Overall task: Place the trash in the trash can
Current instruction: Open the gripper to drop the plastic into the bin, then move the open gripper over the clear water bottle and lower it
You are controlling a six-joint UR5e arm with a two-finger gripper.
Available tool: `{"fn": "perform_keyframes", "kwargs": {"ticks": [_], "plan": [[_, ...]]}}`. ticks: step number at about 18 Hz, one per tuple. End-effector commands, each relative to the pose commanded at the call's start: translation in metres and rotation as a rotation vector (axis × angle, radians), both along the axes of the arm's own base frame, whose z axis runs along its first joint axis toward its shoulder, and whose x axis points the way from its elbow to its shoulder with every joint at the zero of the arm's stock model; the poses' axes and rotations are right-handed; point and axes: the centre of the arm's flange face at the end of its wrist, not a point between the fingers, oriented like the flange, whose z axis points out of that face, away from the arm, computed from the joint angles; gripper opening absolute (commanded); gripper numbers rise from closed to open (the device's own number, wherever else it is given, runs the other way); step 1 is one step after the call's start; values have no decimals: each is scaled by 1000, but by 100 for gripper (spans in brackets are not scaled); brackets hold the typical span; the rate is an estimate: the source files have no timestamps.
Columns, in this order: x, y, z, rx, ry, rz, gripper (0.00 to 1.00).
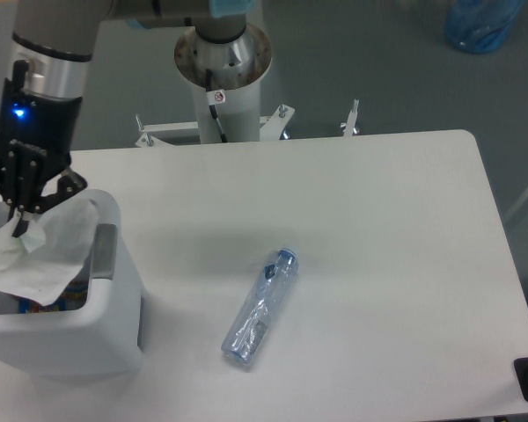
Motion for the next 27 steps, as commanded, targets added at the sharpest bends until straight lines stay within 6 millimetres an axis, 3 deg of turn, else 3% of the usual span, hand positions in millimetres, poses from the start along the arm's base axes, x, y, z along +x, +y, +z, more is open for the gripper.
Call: {"fn": "perform_keyframes", "kwargs": {"ticks": [1, 3, 8, 9, 11, 14, 18, 23, 27], "plan": [[0, -1, 2, 2, 2, 2, 83], [0, -2, 5, 6, 2, 6, 91], [-4, -3, 9, 9, -12, 30, 99], [-17, -4, 6, 4, -20, 59, 99], [-77, -18, 1, -1, -26, 158, 100], [-134, -34, -8, -4, -64, 251, 100], [-213, -75, -11, 24, -144, 381, 100], [-275, -116, -18, -1, -117, 505, 100], [-306, -113, -66, -151, -14, 529, 100]]}}
